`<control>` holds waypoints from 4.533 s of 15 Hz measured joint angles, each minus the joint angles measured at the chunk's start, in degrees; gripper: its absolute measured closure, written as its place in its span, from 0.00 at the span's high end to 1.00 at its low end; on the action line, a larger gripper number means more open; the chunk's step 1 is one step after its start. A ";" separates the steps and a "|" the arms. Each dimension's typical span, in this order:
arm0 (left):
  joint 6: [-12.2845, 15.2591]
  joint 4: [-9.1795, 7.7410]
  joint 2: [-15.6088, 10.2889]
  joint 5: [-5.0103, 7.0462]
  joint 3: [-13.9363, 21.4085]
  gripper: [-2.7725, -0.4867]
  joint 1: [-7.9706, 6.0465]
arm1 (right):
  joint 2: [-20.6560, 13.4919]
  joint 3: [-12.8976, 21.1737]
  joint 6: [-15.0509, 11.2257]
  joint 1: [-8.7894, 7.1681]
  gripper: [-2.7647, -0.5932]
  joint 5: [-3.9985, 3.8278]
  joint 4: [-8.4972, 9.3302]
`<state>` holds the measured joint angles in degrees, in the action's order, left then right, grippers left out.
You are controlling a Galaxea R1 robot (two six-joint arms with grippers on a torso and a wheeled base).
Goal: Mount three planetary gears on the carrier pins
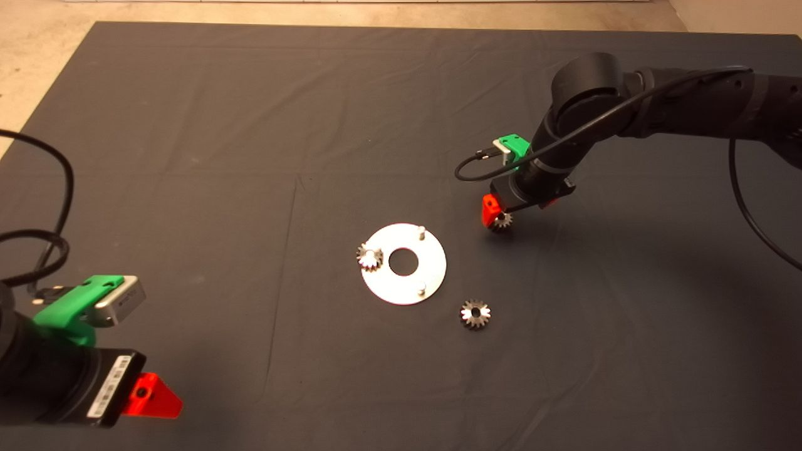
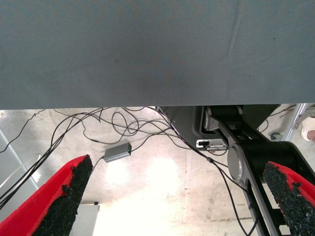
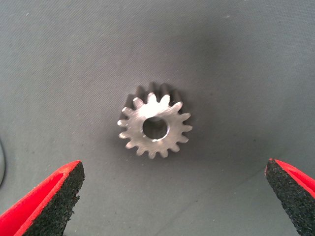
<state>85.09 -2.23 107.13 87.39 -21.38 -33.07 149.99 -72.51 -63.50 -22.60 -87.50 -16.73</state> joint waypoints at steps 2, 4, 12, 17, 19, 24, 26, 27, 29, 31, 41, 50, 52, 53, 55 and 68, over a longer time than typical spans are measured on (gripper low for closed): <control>0.02 0.00 -0.02 0.00 0.00 0.89 0.00 | 0.00 -0.53 -0.02 -0.07 1.00 0.00 -0.05; 0.00 0.00 -0.02 0.00 0.00 0.89 0.00 | 0.00 -1.16 -0.04 0.04 1.00 -0.01 -0.16; 0.00 0.00 -0.15 0.00 0.02 0.89 0.00 | 0.00 -2.10 -0.44 1.35 0.97 -0.01 -0.22; 0.00 0.00 -0.46 0.00 0.02 0.89 0.00 | 0.00 -2.71 -0.66 2.13 0.85 -0.01 -0.22; 0.00 0.00 -0.44 0.00 0.02 0.89 0.00 | 0.00 -3.07 -0.67 2.51 0.83 -0.02 -0.22; 0.01 0.00 -0.46 0.00 0.02 0.89 0.00 | 0.06 -4.44 -0.69 2.95 0.83 0.07 -0.22; 0.02 0.00 -0.46 0.00 0.02 0.89 0.00 | 0.45 -5.13 -0.72 2.95 0.83 0.07 -0.22; 0.00 0.00 -0.46 0.00 0.02 0.89 0.00 | 0.71 -5.46 -0.83 2.97 0.83 0.00 -0.22; 0.00 0.00 -0.46 0.00 0.02 0.89 0.00 | 1.06 -5.88 -0.85 2.97 0.83 -0.01 -0.22; 0.00 0.00 -0.46 0.00 0.02 0.89 0.00 | 1.30 -6.16 -0.85 2.97 0.83 -0.09 -0.22; 0.00 0.00 -0.46 0.00 0.05 0.89 0.00 | 2.08 -6.84 -0.85 2.97 0.72 0.10 -0.22; 0.00 -0.02 -1.12 0.00 0.63 0.89 0.00 | 2.38 -6.86 -0.85 2.97 0.57 0.27 -0.22; 0.00 -0.02 -1.14 0.01 0.63 0.89 0.00 | 2.40 -6.86 -0.85 2.97 0.57 0.22 -0.22; 0.00 -0.02 -1.18 0.00 0.63 0.89 0.00 | 2.40 -6.86 -0.85 2.96 0.57 0.22 -0.22; 0.02 -0.02 -1.25 0.00 0.64 0.89 0.00 | 2.43 -7.42 -0.85 2.97 0.57 0.29 -0.20; 0.00 -0.02 -1.23 0.00 0.66 0.89 0.00 | 4.47 -11.58 -0.41 2.96 0.51 0.24 -0.22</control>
<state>85.09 -2.26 105.90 87.39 -20.72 -33.07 154.47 -84.09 -63.92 -19.64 -87.26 -16.94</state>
